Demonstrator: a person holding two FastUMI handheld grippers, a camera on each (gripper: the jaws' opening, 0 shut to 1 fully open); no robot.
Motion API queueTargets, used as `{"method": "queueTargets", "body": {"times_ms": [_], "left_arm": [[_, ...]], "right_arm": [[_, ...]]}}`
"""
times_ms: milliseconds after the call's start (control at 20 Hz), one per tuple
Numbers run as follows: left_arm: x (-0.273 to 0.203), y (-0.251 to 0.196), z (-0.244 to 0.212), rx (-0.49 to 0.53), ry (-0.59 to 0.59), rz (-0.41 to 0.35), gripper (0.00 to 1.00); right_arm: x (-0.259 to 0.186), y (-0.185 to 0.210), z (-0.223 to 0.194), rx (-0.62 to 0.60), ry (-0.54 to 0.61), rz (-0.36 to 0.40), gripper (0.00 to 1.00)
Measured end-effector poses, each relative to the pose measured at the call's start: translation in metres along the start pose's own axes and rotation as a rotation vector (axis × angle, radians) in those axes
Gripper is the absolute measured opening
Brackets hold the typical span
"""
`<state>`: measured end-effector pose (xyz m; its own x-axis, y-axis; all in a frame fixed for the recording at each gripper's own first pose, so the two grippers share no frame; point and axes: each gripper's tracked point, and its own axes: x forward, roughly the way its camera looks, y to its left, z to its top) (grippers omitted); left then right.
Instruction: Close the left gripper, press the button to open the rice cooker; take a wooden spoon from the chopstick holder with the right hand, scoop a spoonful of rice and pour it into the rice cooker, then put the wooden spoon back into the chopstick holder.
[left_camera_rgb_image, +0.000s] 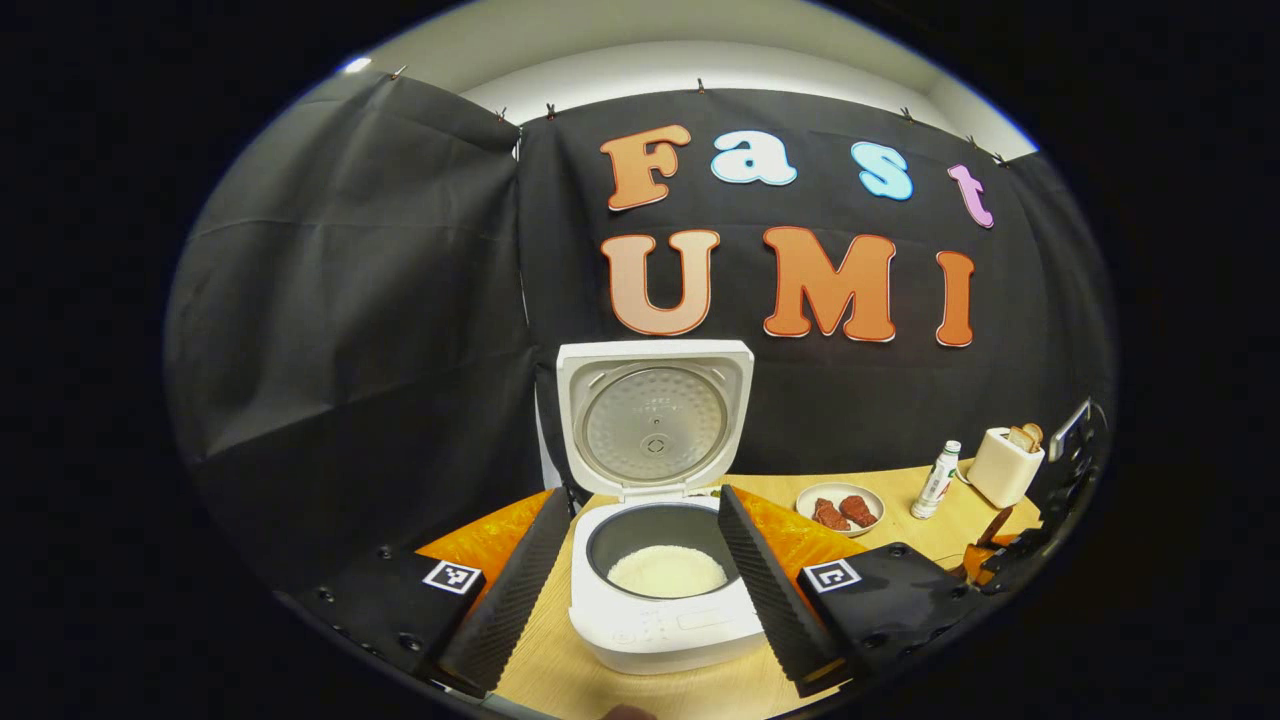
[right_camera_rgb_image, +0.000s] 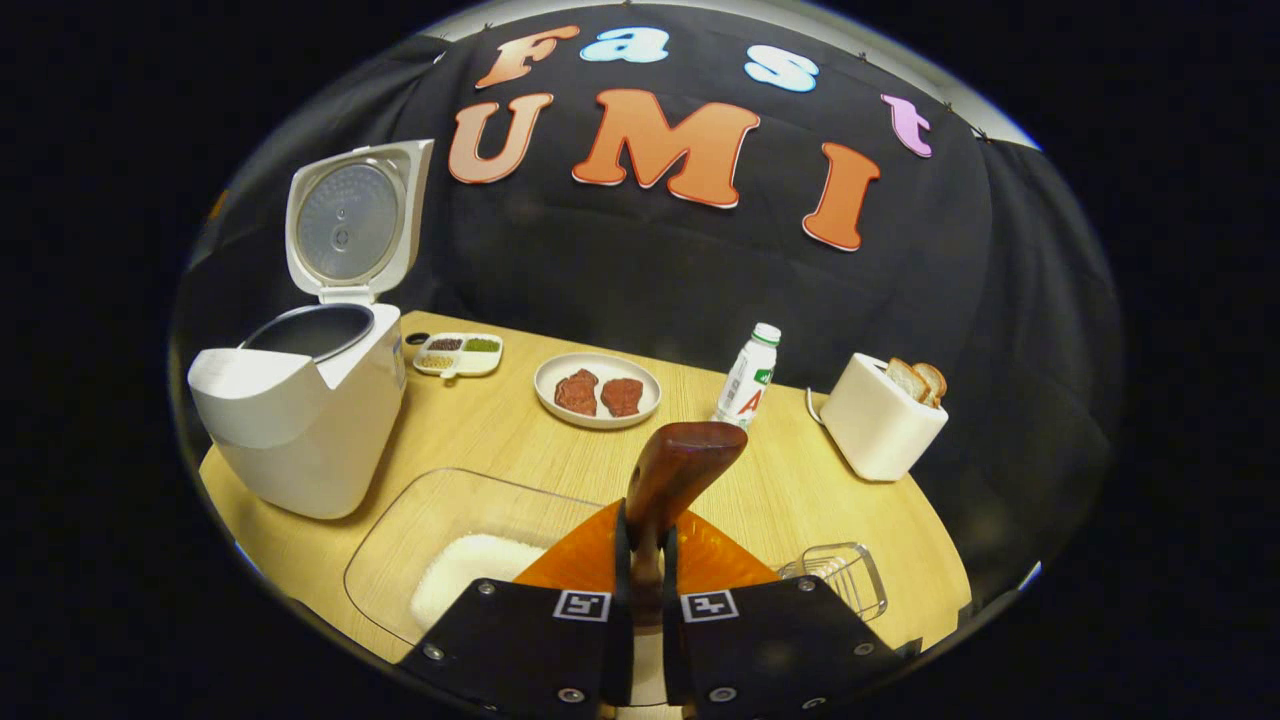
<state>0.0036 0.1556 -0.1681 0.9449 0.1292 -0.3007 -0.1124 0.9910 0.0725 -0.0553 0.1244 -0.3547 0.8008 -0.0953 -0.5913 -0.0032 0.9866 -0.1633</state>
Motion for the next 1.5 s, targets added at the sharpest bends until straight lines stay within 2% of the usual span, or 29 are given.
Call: {"method": "queueTargets", "body": {"times_ms": [150,400,650,900,1050,1250,1500], "left_arm": [[0.002,0.000,-0.003,-0.003,0.011,0.001,1.00],[0.006,0.000,-0.009,-0.005,0.034,-0.001,1.00],[0.007,0.005,-0.018,0.004,0.054,0.000,1.00],[0.009,0.015,-0.027,-0.003,0.081,0.012,1.00],[0.010,0.019,-0.028,-0.009,0.086,0.015,1.00],[0.009,0.024,-0.032,0.002,0.091,0.013,1.00],[0.010,0.032,-0.036,0.010,0.105,0.014,1.00]], "right_arm": [[-0.003,0.001,-0.002,0.005,-0.023,-0.027,0.11],[-0.010,0.030,-0.013,-0.054,-0.034,0.004,0.11],[-0.015,0.038,-0.017,0.038,-0.004,0.017,0.12],[-0.023,0.063,-0.014,0.247,0.036,0.124,0.11],[-0.026,0.072,-0.013,0.317,0.064,0.151,0.11],[-0.025,0.080,-0.016,0.502,0.146,0.191,0.11],[-0.025,0.074,-0.022,0.651,0.197,0.203,0.11]]}}
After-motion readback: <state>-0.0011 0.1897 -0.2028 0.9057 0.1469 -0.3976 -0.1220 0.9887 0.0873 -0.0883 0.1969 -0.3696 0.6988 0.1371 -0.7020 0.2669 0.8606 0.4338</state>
